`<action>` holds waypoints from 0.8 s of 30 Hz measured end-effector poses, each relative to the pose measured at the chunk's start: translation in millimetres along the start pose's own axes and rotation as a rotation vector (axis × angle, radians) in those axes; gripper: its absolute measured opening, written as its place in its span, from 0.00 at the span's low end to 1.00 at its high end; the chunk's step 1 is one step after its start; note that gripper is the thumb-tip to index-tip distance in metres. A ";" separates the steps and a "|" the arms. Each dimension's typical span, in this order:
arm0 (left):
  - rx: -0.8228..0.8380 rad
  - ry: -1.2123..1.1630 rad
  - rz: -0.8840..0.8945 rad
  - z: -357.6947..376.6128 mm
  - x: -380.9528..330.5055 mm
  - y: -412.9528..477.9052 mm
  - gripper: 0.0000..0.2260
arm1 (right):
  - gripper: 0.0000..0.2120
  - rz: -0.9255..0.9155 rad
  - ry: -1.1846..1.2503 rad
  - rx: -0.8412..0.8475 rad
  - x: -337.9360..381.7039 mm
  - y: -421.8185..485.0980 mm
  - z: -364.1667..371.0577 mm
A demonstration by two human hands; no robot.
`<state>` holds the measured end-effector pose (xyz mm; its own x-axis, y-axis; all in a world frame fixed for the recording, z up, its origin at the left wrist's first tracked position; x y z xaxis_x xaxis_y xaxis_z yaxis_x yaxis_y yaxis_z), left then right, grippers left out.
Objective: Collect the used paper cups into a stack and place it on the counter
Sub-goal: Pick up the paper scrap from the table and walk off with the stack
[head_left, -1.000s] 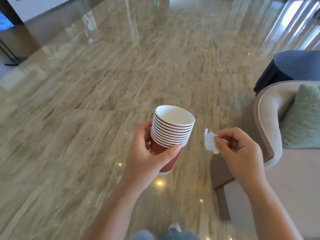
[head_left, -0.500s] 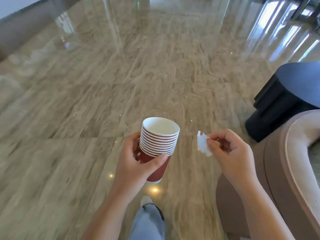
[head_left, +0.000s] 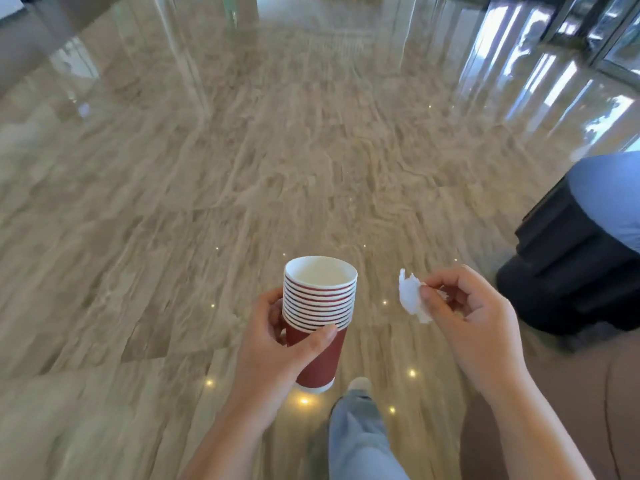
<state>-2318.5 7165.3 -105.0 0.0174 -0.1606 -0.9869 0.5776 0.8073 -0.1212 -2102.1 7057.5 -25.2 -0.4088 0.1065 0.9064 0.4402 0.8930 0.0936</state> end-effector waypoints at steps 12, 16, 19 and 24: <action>0.068 0.032 0.039 33.8 -63.0 314.8 0.32 | 0.13 0.003 -0.008 -0.092 -47.7 279.1 -69.8; 0.060 0.060 0.053 34.0 -76.1 388.9 0.33 | 0.14 0.029 0.014 -0.115 -61.2 355.1 -85.7; 0.049 0.070 0.041 27.7 -75.8 443.6 0.33 | 0.14 0.042 0.042 -0.099 -74.2 410.9 -81.6; 0.034 0.056 0.036 -3.4 -81.4 552.4 0.32 | 0.14 0.055 0.068 -0.097 -93.7 522.4 -61.1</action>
<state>-2003.6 7626.2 -92.0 -0.0065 -0.0988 -0.9951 0.6051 0.7919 -0.0826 -1785.0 7487.3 -36.0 -0.3280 0.1214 0.9369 0.5375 0.8395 0.0794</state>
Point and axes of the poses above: each hand's wrist, its own y-axis towards the middle knuckle, its own z-axis out of the palm, x = y × z, the point moved 10 cm from there along y, towards the middle knuckle, and after that the axes turned 14 degrees about x, right-handed, at the moved point
